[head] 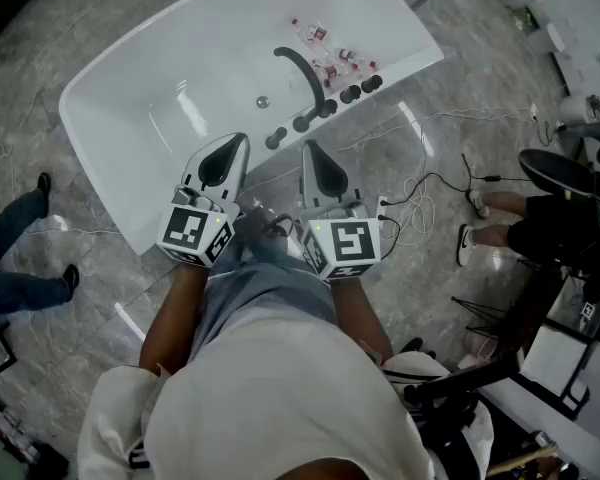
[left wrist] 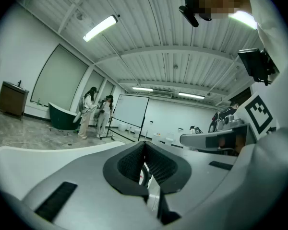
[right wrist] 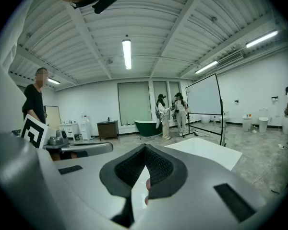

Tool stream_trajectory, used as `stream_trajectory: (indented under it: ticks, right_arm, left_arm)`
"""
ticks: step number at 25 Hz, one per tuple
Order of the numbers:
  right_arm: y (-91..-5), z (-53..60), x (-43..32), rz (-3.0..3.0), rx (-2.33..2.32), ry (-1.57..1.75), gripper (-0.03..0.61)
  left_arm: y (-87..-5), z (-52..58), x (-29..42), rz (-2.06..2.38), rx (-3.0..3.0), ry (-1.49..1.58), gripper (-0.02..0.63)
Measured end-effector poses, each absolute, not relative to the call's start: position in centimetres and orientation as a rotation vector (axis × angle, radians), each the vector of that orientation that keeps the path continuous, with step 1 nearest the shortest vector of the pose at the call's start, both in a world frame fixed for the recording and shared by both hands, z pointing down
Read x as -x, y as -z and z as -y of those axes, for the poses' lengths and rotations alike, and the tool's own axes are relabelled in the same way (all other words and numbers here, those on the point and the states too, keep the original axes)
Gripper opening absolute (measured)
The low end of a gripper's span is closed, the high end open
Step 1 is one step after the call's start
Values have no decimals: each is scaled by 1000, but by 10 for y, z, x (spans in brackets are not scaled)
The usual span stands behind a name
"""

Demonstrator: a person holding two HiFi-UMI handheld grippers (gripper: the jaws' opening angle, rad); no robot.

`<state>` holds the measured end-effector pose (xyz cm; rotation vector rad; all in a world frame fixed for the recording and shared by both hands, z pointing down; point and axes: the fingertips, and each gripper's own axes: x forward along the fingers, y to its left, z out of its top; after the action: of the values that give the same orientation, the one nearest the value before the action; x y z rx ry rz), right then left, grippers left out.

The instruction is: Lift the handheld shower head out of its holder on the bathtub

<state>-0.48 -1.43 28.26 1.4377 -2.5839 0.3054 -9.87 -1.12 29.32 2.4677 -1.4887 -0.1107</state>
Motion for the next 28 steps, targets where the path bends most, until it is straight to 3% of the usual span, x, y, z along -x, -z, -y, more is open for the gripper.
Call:
stream_trajectory:
  ticks: [18, 22, 24, 26, 28]
  right_arm:
    - [-357, 69, -4, 2673, -1413, -191, 17]
    - [-389, 77, -6, 2643, -1405, -177, 17]
    - [-421, 85, -8, 2626, -1403, -205, 17]
    - [-460, 96, -12, 2617, -1410, -253, 17]
    - [-500, 103, -17, 2604, -1421, -290, 17]
  left_arm:
    - [-458, 73, 57, 1580, -2443, 17, 20]
    - [-529, 86, 53, 1599, -2418, -95, 21]
    - [-589, 100, 48, 1610, -2394, -184, 73]
    - [-655, 121, 45, 1642, -2331, -259, 206]
    - [-717, 139, 39, 1672, -2276, -325, 242]
